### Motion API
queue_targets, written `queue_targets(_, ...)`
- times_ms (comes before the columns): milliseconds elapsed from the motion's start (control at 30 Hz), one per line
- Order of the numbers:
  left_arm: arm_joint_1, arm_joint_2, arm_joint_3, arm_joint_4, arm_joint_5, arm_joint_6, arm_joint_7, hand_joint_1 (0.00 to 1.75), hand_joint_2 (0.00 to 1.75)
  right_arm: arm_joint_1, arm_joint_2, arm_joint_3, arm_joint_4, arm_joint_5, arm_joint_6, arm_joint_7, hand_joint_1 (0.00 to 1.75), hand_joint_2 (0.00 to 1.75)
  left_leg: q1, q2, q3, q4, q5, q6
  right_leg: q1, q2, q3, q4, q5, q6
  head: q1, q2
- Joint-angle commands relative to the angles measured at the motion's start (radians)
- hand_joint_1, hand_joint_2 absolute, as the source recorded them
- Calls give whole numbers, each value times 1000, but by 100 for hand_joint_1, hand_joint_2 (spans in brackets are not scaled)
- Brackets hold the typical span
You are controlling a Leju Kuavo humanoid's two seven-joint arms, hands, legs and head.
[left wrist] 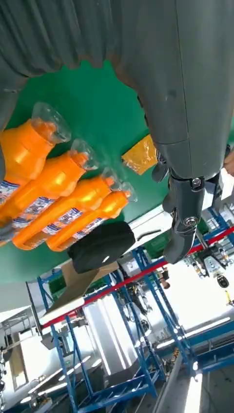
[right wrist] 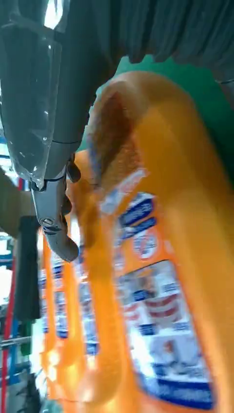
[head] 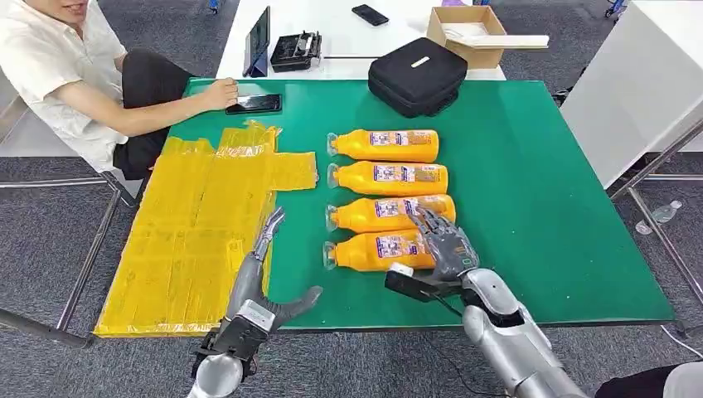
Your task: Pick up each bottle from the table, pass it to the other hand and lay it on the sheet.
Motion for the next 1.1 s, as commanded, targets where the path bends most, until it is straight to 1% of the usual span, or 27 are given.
queue_targets(33, -30, -31, -6, 63, 2, -3, 9, 0, 175, 104, 18, -24, -35, -34, -19, -63, 0, 175, 0, -1, 2, -1, 0, 0, 0, -2, 2, -1, -1, -2, 0, 0)
queue_targets(67, -24, -31, -8, 56, 2, -3, 9, 0, 175, 131, 17, -11, -80, -18, -8, -46, 0, 175, 0, 0, 4, 0, -1, 0, 1, -2, 5, -1, -1, -3, 0, 0)
queue_targets(133, -22, -30, -12, 50, 1, -3, 10, 0, 175, 151, -2, 18, -121, -16, 24, -24, 0, 175, 1, -2, 2, 0, -1, 0, 1, -3, 3, -1, -1, -2, 0, 0)
queue_targets(167, -21, -29, -13, 47, 1, -4, 10, 0, 175, 153, -13, 27, -128, -18, 32, -21, 0, 175, 1, -3, 4, 0, -1, 0, 1, -4, 5, -1, -2, -4, 0, 0)
queue_targets(233, -23, -29, -10, 47, 2, -4, 12, 0, 175, 151, -23, 26, -121, -32, 42, -18, 0, 175, 0, -1, 1, 0, 0, 0, 1, -1, 2, -1, -1, -2, 0, 0)
queue_targets(267, -23, -29, -8, 47, 3, -3, 13, 0, 175, 149, -27, 26, -117, -33, 43, -18, 0, 175, 1, 0, 4, 0, -2, 0, 1, -2, 5, -1, -2, -3, 0, 0)
queue_targets(300, -22, -29, -6, 46, 3, -3, 14, 0, 175, 151, -32, 25, -115, -30, 45, -13, 0, 175, 0, 0, 3, 0, -1, 0, 1, -1, 3, -1, -1, -3, 0, 0)
queue_targets(333, -20, -28, -4, 44, 3, -3, 14, 0, 175, 160, -42, 27, -123, -29, 49, -10, 0, 175, 1, 0, 4, 0, -2, 0, 1, -2, 5, -1, -2, -4, 0, 0)
queue_targets(467, -15, -28, 5, 36, 4, -3, 15, 0, 175, 194, -57, 24, -155, -50, 74, -2, 0, 175, 1, -2, 4, -1, -1, 0, 1, -3, 5, -1, -2, -3, 0, 0)
queue_targets(500, -17, -29, 7, 39, 4, -4, 15, 0, 175, 197, -63, 21, -153, -64, 84, 3, 5, 175, 1, -1, 3, 0, -1, 0, 1, -3, 4, -1, -1, -2, 0, 0)
queue_targets(533, -20, -30, 8, 42, 4, -5, 15, 0, 175, 196, -65, 14, -143, -72, 88, 9, 80, 175, 0, -1, 2, -1, -1, 0, 1, -2, 3, -1, -1, -2, 0, 0)
queue_targets(567, -21, -30, 8, 45, 4, -5, 15, 0, 175, 194, -68, 12, -134, -73, 90, 10, 175, 175, 1, -1, 5, 0, -2, 0, 1, -3, 6, -1, -2, -3, 0, 0)
queue_targets(633, -24, -30, 6, 50, 4, -6, 15, 0, 175, 194, -70, -11, -107, -104, 104, 10, 175, 175, 0, -1, 3, -1, -1, 0, 1, -2, 3, -1, -1, -2, 0, 0)
queue_targets(667, -25, -30, 5, 51, 4, -6, 15, 0, 175, 193, -70, -12, -100, -104, 104, 10, 175, 175, 0, -1, 5, -1, -1, 0, 1, -3, 6, -2, -2, -3, 0, 0)
queue_targets(700, -27, -30, 4, 53, 4, -6, 13, 0, 175, 197, -66, -25, -88, -112, 100, 14, 171, 175, 1, -2, 4, -1, -1, 0, 1, -3, 5, -2, -1, -3, 0, 0)
queue_targets(733, -28, -30, 3, 55, 6, -7, 11, 0, 175, 199, -67, -34, -80, -122, 104, 16, 171, 175, 0, -2, 3, -1, 0, 0, 1, -3, 4, -2, -1, -2, 0, 0)
queue_targets(767, -30, -30, 0, 58, 7, -8, 9, 0, 175, 201, -68, -44, -72, -141, 111, 16, 171, 175, 1, -3, 6, -1, -1, 0, 1, -5, 7, -2, -2, -3, 0, 0)
queue_targets(800, -33, -29, -4, 62, 9, -9, 5, 0, 175, 205, -75, -52, -60, -161, 121, 16, 164, 175, 1, -3, 5, -1, -1, 0, 1, -4, 6, -2, -1, -3, 0, 0)
queue_targets(900, -34, -29, -5, 63, 9, -10, 5, 0, 175, 207, -79, -55, -56, -163, 121, 15, 164, 175, 1, -3, 6, -1, -1, 0, 1, -4, 6, -2, -1, -3, 0, 0)
queue_targets(933, -34, -29, -6, 64, 9, -10, 5, 0, 175, 208, -80, -56, -52, -164, 121, 16, 159, 175, 1, -4, 7, -1, -1, 0, 2, -6, 9, -3, -2, -4, 0, 0)
queue_targets(1000, -34, -29, -6, 64, 9, -10, 5, 0, 175, 208, -80, -56, -52, -164, 121, 16, 161, 175, 1, -3, 6, -1, -1, 0, 2, -4, 7, -3, -1, -3, 0, 0)
queue_targets(1033, -35, -29, -7, 66, 10, -10, 4, 0, 175, 212, -76, -69, -45, -183, 126, 22, 168, 175, 1, -3, 7, -1, -1, 0, 1, -4, 5, -2, -1, -2, 0, 0)
queue_targets(1067, -35, -29, -10, 66, 11, -11, 3, 0, 175, 216, -81, -69, -46, -183, 125, 24, 155, 175, 1, -4, 9, -1, -1, 0, 1, -5, 7, -3, -2, -3, 0, 0)
queue_targets(1100, -35, -30, -10, 66, 11, -11, 3, 0, 175, 219, -82, -70, -43, -182, 125, 27, 155, 175, 1, -4, 9, -1, -1, 0, 1, -5, 6, -3, -2, -3, 0, 0)
